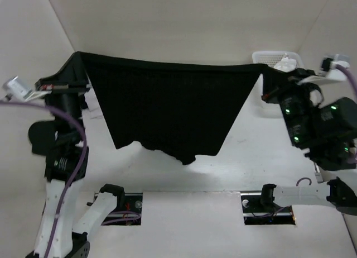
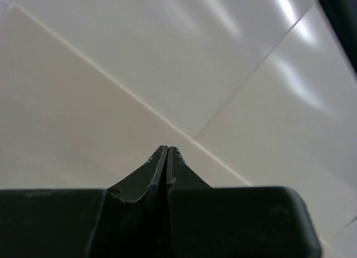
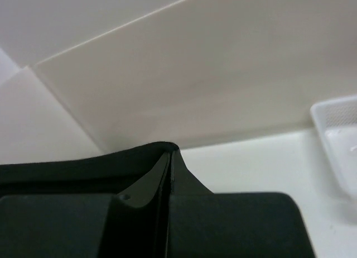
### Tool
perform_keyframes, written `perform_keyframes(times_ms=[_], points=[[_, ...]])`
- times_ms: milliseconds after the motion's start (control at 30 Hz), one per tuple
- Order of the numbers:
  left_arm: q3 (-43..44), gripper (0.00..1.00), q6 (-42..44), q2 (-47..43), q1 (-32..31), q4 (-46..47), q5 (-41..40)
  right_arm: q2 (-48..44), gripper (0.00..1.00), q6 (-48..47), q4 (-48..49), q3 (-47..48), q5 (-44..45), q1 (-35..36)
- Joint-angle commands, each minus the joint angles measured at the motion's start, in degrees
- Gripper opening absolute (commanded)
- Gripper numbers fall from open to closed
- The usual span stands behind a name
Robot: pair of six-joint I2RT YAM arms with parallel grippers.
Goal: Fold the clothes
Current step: Flatten the tank top out
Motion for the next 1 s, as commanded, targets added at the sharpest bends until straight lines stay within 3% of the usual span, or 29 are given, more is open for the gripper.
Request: perform_keyframes(times_ms=[0, 67, 167, 233, 300, 533, 733, 833, 967], points=[[-4.2, 0.00, 0.4, 10.2, 1.4, -0.1, 1.3, 5.4, 0.00, -3.5, 5.8, -2.2, -13.5, -9.3], [-9.6, 0.00, -3.5, 13.4, 2.2, 2.3, 2.3, 8.1, 0.00, 7.0, -0.4, -4.5, -25.6, -19.7], [-15.1, 0.00, -8.8, 19.5, 4.8, 6.5, 3.1, 12.5, 0.00, 17.5, 2.9, -10.6, -44.6, -35.6], [-12.7, 0.00, -10.7, 25.7, 6.4, 7.9, 5.4, 18.3, 0.00, 20.3, 5.2, -9.1, -52.8, -42.4], [-6.0, 0.00, -11.0, 31.9, 8.1, 8.3, 7.8, 25.1, 0.00, 20.6, 3.2, -1.1, -55.7, -46.7], [19.9, 0.00, -8.2, 41.7, 10.4, 5.0, 11.1, 39.9, 0.00, 17.1, -6.6, 34.3, -56.0, -51.1], [28.0, 0.00, -5.0, 41.0, 12.2, 4.3, 11.8, 48.0, 0.00, 15.2, -12.3, 59.1, -55.9, -50.8], [28.3, 0.00, -4.3, 40.1, 13.0, 3.7, 11.6, 47.3, 0.00, 15.6, -12.5, 59.3, -56.4, -50.8], [24.6, 0.00, -4.4, 37.8, 13.6, 3.8, 11.6, 42.7, 0.00, 15.6, -14.2, 51.8, -55.9, -51.1]])
